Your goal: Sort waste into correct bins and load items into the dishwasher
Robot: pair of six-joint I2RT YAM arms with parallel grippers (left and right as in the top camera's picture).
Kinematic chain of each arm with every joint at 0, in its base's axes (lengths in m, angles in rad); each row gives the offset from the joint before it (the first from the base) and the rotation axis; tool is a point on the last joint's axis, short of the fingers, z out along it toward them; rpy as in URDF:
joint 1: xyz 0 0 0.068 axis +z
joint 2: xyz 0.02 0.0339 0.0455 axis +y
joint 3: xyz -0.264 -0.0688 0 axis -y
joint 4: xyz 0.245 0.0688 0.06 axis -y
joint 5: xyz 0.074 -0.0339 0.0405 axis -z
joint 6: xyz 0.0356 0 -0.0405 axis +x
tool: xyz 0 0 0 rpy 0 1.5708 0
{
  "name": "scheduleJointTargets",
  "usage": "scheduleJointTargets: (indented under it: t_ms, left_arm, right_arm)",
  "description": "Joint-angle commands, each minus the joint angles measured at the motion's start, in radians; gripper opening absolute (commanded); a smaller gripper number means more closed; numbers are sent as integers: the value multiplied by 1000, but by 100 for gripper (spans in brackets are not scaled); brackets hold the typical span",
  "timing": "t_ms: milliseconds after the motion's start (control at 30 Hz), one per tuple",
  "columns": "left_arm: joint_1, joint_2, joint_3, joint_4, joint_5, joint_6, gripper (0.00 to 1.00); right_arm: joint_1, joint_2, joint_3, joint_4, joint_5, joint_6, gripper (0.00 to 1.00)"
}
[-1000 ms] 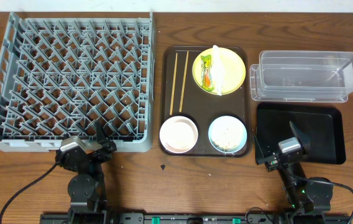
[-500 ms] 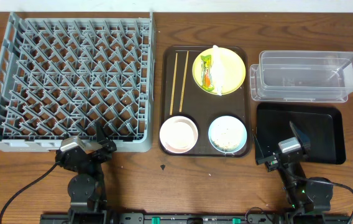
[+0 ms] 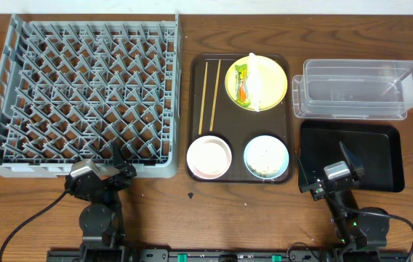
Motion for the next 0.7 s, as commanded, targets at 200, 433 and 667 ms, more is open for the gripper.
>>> scheduleJointTargets:
  t_ms: [200,433,667]
  left_arm:
    - [5,3,-17,8,132,-13,97]
    - [5,36,87,26,247,-13,96]
    - [5,349,420,-199,327,0,96]
  right_arm:
    - [-5,-6,-3,68,-44,50,99]
    - [-5,15,83,118,-52,204,99]
    - [-5,297,398,26,-101,214,99]
